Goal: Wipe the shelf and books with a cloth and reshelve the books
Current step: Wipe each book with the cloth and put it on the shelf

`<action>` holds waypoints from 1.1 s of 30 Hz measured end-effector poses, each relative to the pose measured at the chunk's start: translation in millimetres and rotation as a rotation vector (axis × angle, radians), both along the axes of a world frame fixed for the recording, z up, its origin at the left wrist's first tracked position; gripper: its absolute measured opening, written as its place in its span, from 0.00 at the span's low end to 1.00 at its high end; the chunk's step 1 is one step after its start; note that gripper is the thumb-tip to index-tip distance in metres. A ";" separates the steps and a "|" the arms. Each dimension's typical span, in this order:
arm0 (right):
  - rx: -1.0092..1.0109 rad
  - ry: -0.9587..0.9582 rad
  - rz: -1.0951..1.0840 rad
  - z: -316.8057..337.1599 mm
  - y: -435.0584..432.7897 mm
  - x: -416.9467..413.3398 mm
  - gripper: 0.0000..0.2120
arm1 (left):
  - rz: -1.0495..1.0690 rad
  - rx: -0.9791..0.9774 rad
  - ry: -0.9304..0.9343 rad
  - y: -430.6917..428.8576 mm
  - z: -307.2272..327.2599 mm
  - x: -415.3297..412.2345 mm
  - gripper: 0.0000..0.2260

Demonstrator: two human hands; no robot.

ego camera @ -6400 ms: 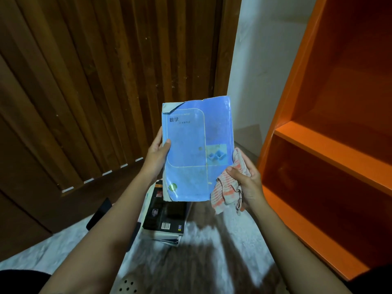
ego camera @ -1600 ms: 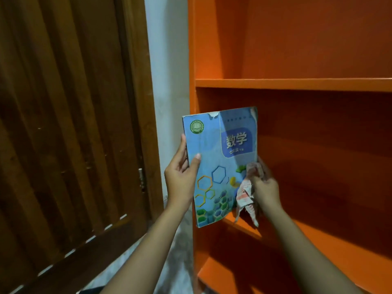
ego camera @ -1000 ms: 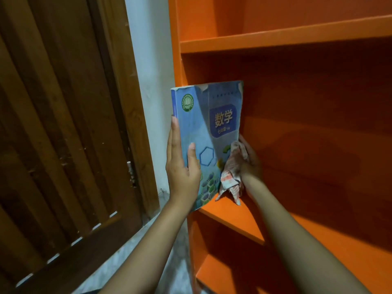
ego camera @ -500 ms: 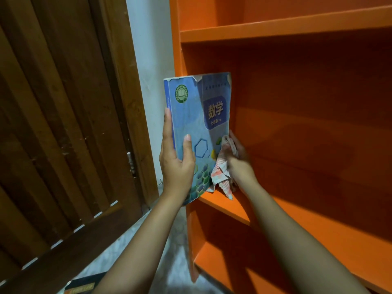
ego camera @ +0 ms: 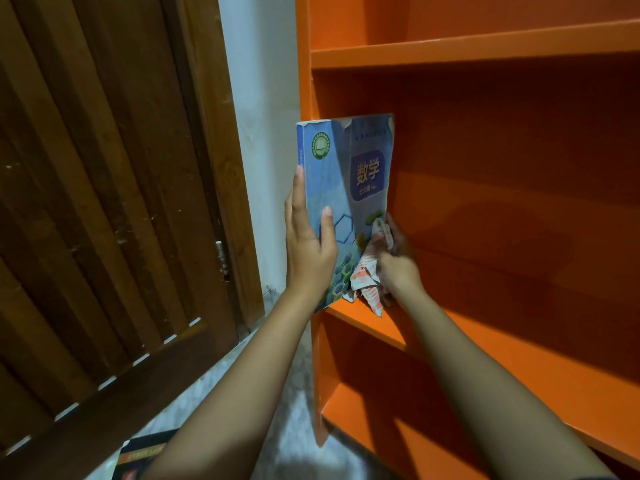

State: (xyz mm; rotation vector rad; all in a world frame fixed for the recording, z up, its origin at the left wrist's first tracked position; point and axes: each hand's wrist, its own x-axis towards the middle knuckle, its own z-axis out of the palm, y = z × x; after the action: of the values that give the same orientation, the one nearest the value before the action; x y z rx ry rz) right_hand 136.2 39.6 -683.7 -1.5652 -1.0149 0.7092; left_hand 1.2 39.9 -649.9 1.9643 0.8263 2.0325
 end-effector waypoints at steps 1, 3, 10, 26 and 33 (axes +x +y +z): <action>0.106 -0.012 -0.001 -1.2 -0.5 0.3 0.20 | -0.017 -0.004 0.002 -1.1 0.3 -0.4 0.26; 0.249 -0.023 0.003 -0.3 -3.5 -1.2 0.21 | -0.042 -0.019 0.005 -3.5 0.5 -1.7 0.26; 0.305 -0.097 -0.034 -5.1 -15.0 -5.7 0.21 | -0.090 -0.058 0.005 -9.8 7.6 -9.2 0.26; 0.425 -0.212 -0.056 10.3 -44.4 -0.9 0.18 | -0.095 -0.147 0.002 -27.0 21.9 -14.4 0.25; 0.483 -0.246 -0.049 36.4 -65.5 -4.1 0.16 | -0.066 -0.219 0.054 -44.4 38.8 -20.9 0.26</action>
State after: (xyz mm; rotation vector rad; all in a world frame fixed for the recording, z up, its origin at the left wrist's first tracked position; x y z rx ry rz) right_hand 132.1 -25.9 -647.3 -1.2619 -1.2175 0.2120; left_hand -19.7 -4.5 -611.2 1.9054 0.9379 1.7770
